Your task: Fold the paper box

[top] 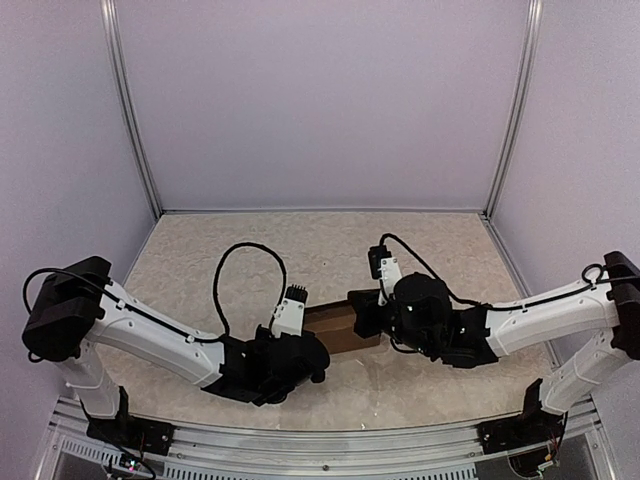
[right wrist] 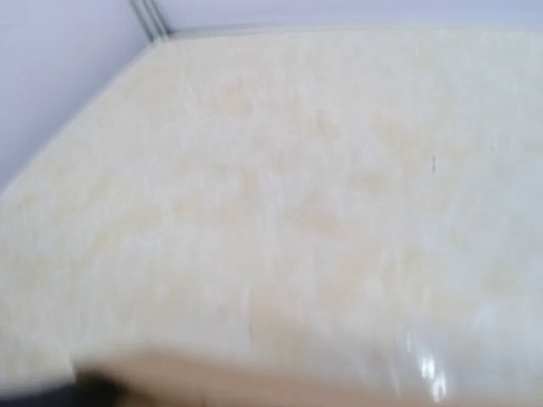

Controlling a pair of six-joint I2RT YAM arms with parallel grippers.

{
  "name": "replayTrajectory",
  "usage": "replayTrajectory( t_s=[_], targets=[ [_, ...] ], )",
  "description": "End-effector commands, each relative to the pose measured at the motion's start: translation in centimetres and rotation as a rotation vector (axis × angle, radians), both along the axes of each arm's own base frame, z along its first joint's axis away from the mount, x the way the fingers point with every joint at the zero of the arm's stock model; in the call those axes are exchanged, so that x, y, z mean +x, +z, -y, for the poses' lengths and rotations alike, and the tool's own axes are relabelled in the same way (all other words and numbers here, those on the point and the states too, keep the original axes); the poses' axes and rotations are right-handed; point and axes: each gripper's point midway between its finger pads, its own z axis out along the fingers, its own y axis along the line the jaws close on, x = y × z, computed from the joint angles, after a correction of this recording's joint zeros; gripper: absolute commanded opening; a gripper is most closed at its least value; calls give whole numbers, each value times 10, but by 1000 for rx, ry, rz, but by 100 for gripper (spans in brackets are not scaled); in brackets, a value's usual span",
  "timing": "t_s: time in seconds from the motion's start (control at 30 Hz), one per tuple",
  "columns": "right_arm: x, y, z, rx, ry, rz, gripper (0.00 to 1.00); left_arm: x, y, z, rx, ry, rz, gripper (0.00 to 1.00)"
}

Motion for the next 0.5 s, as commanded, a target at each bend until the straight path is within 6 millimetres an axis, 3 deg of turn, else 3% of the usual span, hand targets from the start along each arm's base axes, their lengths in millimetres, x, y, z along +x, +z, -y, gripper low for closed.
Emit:
replayTrajectory(
  t_s=[0.0,0.1,0.2,0.47],
  targets=[
    [20,15,-9,-85,27,34,0,-8,-24,2,96,-41,-54,0],
    [32,17,-21,-106,34,23,0,-8,-25,2,106,-39,-52,0],
    [38,6,-28,-122,35,8,0,-10,-24,4,117,-39,-45,0],
    [37,-31,-22,-152,11,-44,0,-14,-22,7,124,-37,-25,0]
  ],
)
